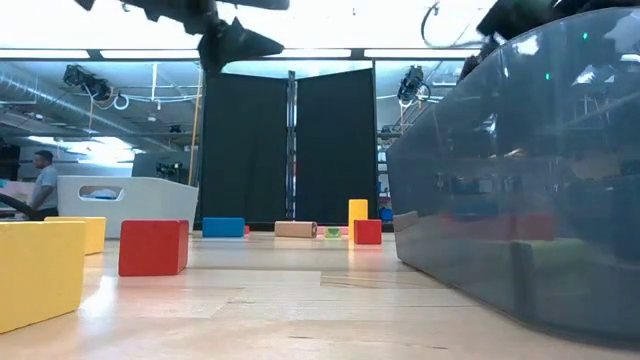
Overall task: Sort blocks by size
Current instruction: Put the green triangular block into the gray bin
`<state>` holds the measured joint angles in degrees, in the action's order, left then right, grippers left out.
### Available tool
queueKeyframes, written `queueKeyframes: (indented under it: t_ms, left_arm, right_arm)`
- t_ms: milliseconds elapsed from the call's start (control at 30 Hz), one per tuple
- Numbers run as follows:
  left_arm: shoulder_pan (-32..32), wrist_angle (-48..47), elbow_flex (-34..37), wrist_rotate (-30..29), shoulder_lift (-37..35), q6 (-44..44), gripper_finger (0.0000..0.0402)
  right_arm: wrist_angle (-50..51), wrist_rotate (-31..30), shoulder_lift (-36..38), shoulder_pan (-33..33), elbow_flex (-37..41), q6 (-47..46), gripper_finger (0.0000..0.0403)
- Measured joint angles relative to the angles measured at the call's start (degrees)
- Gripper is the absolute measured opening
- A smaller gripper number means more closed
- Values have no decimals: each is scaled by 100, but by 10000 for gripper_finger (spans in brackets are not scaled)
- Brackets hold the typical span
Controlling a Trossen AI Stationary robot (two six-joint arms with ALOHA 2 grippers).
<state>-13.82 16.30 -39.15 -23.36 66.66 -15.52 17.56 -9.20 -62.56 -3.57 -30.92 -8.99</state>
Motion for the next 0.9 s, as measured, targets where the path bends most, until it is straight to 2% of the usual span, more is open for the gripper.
queueKeyframes:
  t_ms: [133, 200, 700, 900]
  left_arm:
    - [0, 439, 459, -106, -400, -12, 338]
    - [-3, 362, 620, -151, -572, 1, 338]
    - [0, 298, 685, -357, -1078, 174, 338]
    - [-20, 233, 683, -377, -1164, 138, 338]
  right_arm:
    - [-55, 95, -578, -122, 2, 21, 270]
    - [-224, 153, -819, -171, -1, 51, 277]
    - [-392, 321, -2312, -469, -399, 275, 286]
    - [-482, 405, -2424, -525, -421, 336, 267]
